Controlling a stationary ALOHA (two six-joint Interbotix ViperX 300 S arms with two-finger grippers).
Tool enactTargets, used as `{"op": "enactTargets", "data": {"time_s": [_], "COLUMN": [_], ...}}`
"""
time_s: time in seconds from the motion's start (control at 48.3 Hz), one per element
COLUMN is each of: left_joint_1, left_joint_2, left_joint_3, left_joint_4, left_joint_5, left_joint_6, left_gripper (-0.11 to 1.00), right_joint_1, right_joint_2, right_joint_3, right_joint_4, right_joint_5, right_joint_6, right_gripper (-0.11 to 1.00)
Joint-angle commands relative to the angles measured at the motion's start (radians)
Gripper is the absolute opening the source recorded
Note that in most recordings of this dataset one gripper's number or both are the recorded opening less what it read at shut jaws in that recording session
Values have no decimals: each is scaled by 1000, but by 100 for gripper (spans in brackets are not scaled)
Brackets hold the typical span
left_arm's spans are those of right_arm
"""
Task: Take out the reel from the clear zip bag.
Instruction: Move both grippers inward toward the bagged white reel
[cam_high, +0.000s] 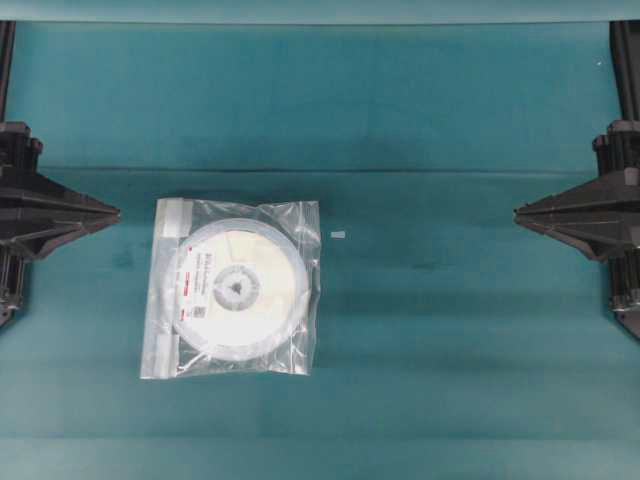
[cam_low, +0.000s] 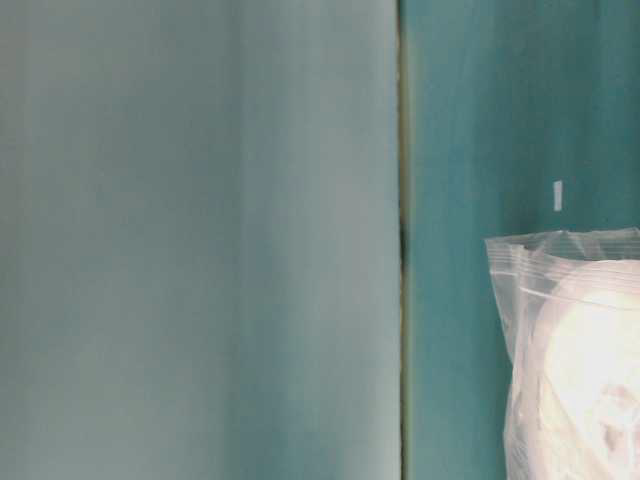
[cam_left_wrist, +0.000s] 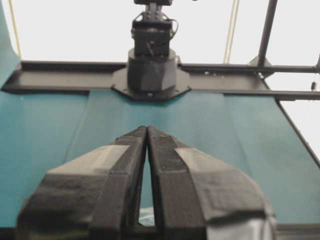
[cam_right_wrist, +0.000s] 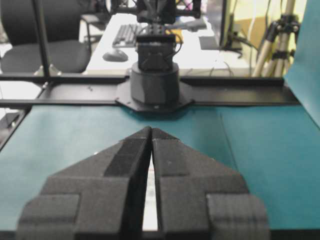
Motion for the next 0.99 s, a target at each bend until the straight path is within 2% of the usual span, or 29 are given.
{"op": "enactTargets", "data": {"time_s": [0.0, 0.062, 0.145, 0.186, 0.29, 0.372, 0.476, 0.641, 0.745, 0.972], "left_joint_1": [0, 0, 0, 0, 0, 0, 0, 5, 17, 71], "left_joint_2": [29, 43, 57, 60, 69, 77, 94, 144, 190, 264], "left_joint_3": [-15, -17, -23, -26, -31, -35, -35, -44, -43, -20], "left_joint_4": [17, 17, 18, 18, 17, 18, 18, 17, 17, 18], "left_joint_5": [2, 2, 2, 2, 3, 3, 6, 9, 15, 95], "left_joint_6": [-14, -29, -49, -58, -89, -143, -245, -426, -545, -779], "left_gripper": [14, 12, 2, -1, -2, -2, -2, -2, -2, -2], "right_joint_1": [0, -2, -5, -6, -8, -14, -15, -28, -37, -38], "right_joint_2": [12, 12, 20, 23, 37, 57, 106, 212, 287, 423], "right_joint_3": [-21, -21, -21, -21, -26, -29, -40, -63, -72, -126], "right_joint_4": [8, 34, 71, 89, 117, 121, 132, 176, 178, 178], "right_joint_5": [-8, -5, 6, 12, 29, 41, 46, 46, 48, 46], "right_joint_6": [9, 18, 58, 83, 147, 189, 244, 345, 393, 410], "right_gripper": [10, 12, 2, 0, 0, 0, 0, 0, 0, 1]}}
